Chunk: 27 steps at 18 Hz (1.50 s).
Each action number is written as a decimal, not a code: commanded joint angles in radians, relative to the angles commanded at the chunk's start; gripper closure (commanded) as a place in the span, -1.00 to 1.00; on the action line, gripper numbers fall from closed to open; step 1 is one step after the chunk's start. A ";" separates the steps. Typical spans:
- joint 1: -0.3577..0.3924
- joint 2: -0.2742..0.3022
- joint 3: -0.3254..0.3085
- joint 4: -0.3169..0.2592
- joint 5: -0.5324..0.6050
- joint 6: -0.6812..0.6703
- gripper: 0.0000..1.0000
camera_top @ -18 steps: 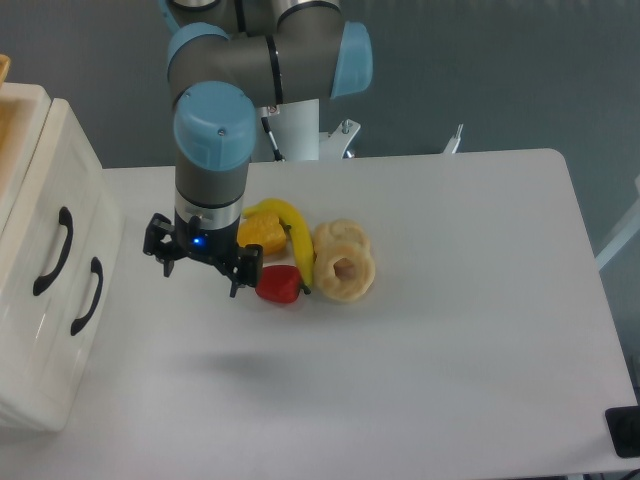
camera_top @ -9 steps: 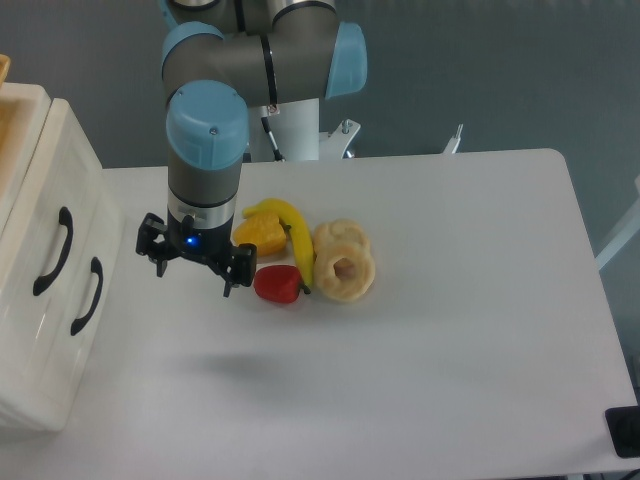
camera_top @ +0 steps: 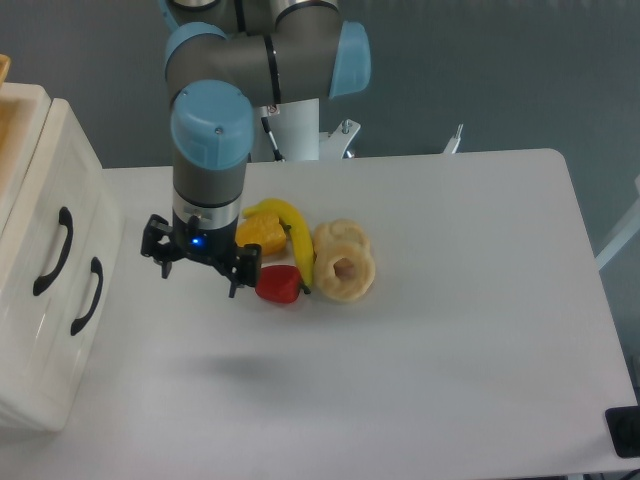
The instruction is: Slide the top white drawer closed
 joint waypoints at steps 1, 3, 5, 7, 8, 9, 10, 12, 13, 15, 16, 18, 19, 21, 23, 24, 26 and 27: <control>0.024 -0.011 0.008 0.002 0.015 0.049 -1.00; 0.090 -0.032 0.028 0.003 0.076 0.161 -1.00; 0.162 -0.069 0.052 0.005 0.095 0.279 -1.00; 0.227 -0.104 0.063 0.038 0.095 0.371 -1.00; 0.255 -0.123 0.068 0.054 0.095 0.414 -1.00; 0.278 -0.138 0.074 0.063 0.097 0.465 -1.00; 0.296 -0.155 0.080 0.067 0.100 0.529 -1.00; 0.345 -0.172 0.092 0.075 0.106 0.668 -1.00; 0.371 -0.176 0.100 0.075 0.106 0.739 -1.00; 0.405 -0.196 0.115 0.075 0.106 0.853 -1.00; 0.416 -0.206 0.126 0.075 0.106 0.876 -1.00; 0.425 -0.230 0.147 0.075 0.106 0.879 -1.00; 0.430 -0.239 0.153 0.075 0.107 0.881 -1.00; 0.433 -0.247 0.155 0.077 0.109 0.905 -1.00; 0.448 -0.247 0.155 0.077 0.112 0.947 -1.00; 0.448 -0.249 0.155 0.077 0.112 0.964 -1.00; 0.448 -0.253 0.155 0.078 0.115 0.993 -1.00; 0.448 -0.255 0.157 0.080 0.118 0.994 -1.00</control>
